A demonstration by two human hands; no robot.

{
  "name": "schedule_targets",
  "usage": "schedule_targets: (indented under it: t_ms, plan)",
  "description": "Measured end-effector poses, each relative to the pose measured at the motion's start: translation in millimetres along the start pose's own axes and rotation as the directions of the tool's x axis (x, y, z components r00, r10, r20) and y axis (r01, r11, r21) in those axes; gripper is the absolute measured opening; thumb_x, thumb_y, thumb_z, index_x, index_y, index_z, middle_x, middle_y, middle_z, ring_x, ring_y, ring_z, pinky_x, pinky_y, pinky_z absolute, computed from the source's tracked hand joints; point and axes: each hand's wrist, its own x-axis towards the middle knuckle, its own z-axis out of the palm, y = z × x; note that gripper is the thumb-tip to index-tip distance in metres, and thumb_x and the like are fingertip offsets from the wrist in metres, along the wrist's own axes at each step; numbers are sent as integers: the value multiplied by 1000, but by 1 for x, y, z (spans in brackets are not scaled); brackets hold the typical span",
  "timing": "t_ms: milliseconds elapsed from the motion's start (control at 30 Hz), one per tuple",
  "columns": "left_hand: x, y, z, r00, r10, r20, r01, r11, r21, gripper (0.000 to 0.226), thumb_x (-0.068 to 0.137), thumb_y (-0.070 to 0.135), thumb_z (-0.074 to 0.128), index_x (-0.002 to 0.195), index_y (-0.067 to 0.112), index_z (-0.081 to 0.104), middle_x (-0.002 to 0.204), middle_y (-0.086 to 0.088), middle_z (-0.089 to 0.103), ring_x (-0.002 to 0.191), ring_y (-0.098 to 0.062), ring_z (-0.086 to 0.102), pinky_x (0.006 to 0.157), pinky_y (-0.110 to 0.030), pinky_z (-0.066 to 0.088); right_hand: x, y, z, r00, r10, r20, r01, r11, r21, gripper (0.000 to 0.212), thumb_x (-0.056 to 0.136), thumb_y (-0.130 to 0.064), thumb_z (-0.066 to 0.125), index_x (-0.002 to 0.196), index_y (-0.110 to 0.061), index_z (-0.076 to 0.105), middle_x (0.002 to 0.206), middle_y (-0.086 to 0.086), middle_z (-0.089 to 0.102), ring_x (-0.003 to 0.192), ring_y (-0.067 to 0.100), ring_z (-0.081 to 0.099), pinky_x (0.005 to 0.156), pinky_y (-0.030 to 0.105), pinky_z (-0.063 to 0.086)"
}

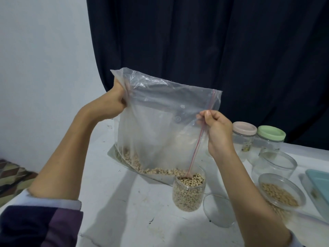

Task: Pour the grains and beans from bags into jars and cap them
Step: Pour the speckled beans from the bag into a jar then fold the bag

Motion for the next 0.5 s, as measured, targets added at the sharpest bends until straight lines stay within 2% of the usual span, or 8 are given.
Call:
schedule_targets:
  t_ms: [100, 167, 200, 267, 333, 400, 500]
  plan:
    - [-2, -1, 0, 997, 47, -55, -50, 997, -56, 69, 90, -8, 50, 145, 20, 20, 129, 9, 43, 114, -4, 48, 94, -24, 45, 1, 1, 0, 1000, 2, -8, -2, 1000, 4, 22, 98, -6, 48, 82, -11, 62, 78, 2, 65, 69, 4, 61, 69, 12, 50]
    - [-2, -4, 0, 990, -10, -138, -1, 997, -81, 51, 89, -5, 54, 133, 17, 42, 121, 2, 56, 107, -11, 57, 92, -30, 50, 2, 2, -2, 1000, 7, -22, -7, 1000, 11, 24, 99, -7, 48, 81, -12, 62, 76, 1, 65, 69, 5, 61, 70, 13, 49]
    - [-3, -4, 0, 982, -58, -180, 46, 996, -72, 38, 89, -3, 56, 123, 13, 52, 113, -3, 62, 98, -15, 61, 86, -32, 52, 2, 2, -3, 1000, 10, -30, -9, 1000, 14, 24, 99, -7, 48, 80, -12, 62, 75, 0, 64, 69, 4, 61, 69, 13, 49]
    - [-7, -2, 3, 966, -118, -232, 103, 992, -76, 19, 88, -2, 58, 103, 6, 65, 96, -11, 67, 75, -14, 59, 68, -22, 48, 2, 2, -5, 999, 13, -39, -12, 1000, 16, 24, 99, -7, 48, 80, -12, 62, 74, 0, 64, 67, 3, 61, 68, 12, 49]
    - [-11, 2, 7, 954, -122, -274, 80, 984, -161, 13, 87, -2, 60, 83, 7, 69, 81, -8, 69, 67, -9, 56, 64, -15, 43, 3, 1, -6, 999, 20, -43, -19, 1000, 23, 24, 99, -7, 48, 80, -12, 62, 74, -1, 64, 65, 3, 61, 67, 13, 50]
    - [-15, 3, 9, 943, -127, -307, 49, 967, -250, 24, 87, -1, 60, 69, 14, 65, 71, 0, 65, 68, -7, 57, 67, -13, 44, 4, 1, -7, 998, 34, -49, -32, 999, 43, 24, 99, -7, 48, 80, -11, 62, 74, 0, 64, 65, 4, 61, 68, 15, 50]
    - [-14, 0, 16, 933, -133, -335, 16, 944, -331, 26, 93, 2, 52, 70, 15, 58, 76, -5, 59, 76, -17, 55, 73, -30, 48, 5, 0, -9, 997, 49, -60, -45, 997, 66, 23, 99, -7, 48, 81, -12, 62, 75, 0, 64, 70, 7, 61, 73, 18, 51]
